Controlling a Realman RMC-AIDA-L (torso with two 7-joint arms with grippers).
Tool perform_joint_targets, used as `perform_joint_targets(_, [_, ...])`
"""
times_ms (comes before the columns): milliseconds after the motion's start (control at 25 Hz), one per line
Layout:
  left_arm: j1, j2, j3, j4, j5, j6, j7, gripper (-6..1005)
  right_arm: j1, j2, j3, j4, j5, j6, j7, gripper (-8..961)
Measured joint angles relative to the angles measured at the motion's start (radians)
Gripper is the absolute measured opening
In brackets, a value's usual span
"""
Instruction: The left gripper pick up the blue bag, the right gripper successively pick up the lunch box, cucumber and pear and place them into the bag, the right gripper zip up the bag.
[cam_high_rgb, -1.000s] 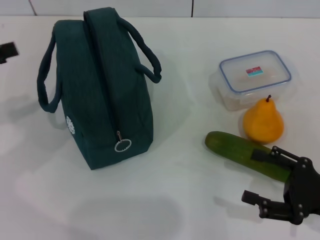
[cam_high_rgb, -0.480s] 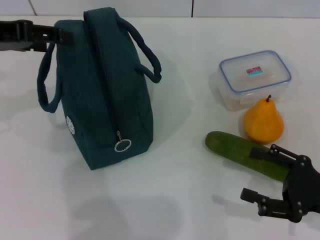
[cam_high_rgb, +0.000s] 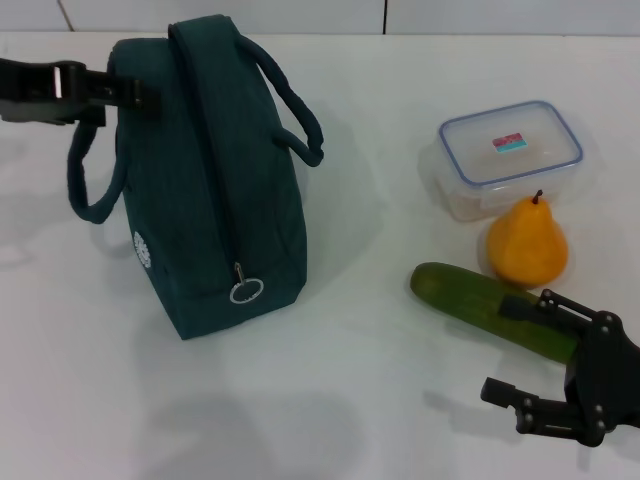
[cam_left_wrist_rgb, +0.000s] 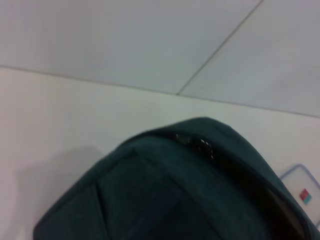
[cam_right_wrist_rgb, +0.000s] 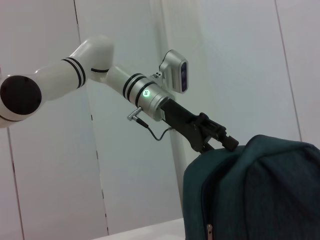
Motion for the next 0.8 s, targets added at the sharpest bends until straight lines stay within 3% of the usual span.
perform_joint_targets(480, [-0.017, -0.007, 0.026, -0.043, -0.001, -0.016, 0.021, 854, 0.000, 0.000, 0.001, 0.001, 0.000, 0.006, 0.000, 858])
perform_joint_targets(800, [-0.018, -0.019, 0.032, -0.059, 0.004, -0.040, 0.091, 727, -0.003, 0.000, 0.004, 0.002, 0.000, 0.005, 0.000, 857])
